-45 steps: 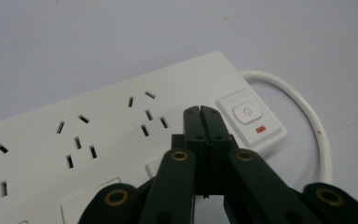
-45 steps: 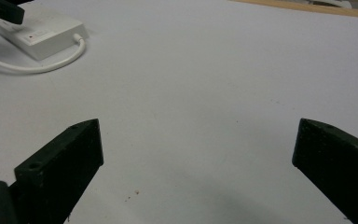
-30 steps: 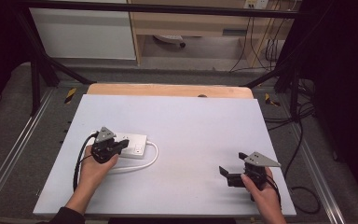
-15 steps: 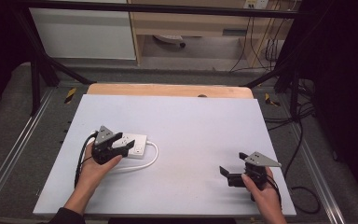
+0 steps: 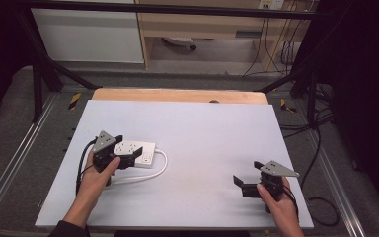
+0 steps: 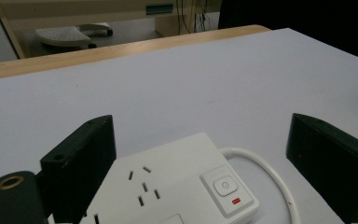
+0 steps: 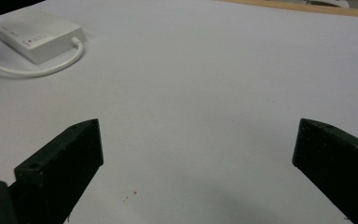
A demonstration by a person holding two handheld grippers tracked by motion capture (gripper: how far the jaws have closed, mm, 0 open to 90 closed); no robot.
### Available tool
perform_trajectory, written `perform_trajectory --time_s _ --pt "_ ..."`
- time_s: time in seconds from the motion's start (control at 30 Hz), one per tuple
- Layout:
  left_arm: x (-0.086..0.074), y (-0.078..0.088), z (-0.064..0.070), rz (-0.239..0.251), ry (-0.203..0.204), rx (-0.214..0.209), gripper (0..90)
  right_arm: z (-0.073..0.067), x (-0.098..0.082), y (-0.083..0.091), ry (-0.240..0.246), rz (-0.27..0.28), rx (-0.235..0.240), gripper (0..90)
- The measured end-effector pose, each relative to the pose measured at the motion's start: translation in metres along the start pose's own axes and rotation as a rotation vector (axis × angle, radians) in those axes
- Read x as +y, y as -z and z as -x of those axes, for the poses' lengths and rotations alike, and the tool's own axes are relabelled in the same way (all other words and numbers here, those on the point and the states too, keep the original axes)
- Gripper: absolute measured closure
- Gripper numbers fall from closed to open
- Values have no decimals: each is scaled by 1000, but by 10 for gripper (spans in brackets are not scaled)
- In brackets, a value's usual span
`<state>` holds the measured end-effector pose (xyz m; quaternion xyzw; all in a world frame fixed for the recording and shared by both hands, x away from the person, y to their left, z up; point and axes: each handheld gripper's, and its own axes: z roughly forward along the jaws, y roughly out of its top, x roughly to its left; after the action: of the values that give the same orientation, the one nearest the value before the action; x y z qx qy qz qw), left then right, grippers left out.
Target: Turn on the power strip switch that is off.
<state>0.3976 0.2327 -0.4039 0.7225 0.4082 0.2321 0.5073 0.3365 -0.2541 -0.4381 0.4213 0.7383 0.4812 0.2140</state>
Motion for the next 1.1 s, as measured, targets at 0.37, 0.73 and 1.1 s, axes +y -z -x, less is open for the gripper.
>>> perform_trajectory --time_s 0.37,0.73,1.1 --pt "6 11 -2 20 22 -23 63 0 0 -1 2 0 1 22" --pt "13 31 -8 50 32 -29 62 0 0 -1 2 -2 3 22" --pt "15 46 -11 53 37 -31 57 0 0 -1 -2 -5 3 22"
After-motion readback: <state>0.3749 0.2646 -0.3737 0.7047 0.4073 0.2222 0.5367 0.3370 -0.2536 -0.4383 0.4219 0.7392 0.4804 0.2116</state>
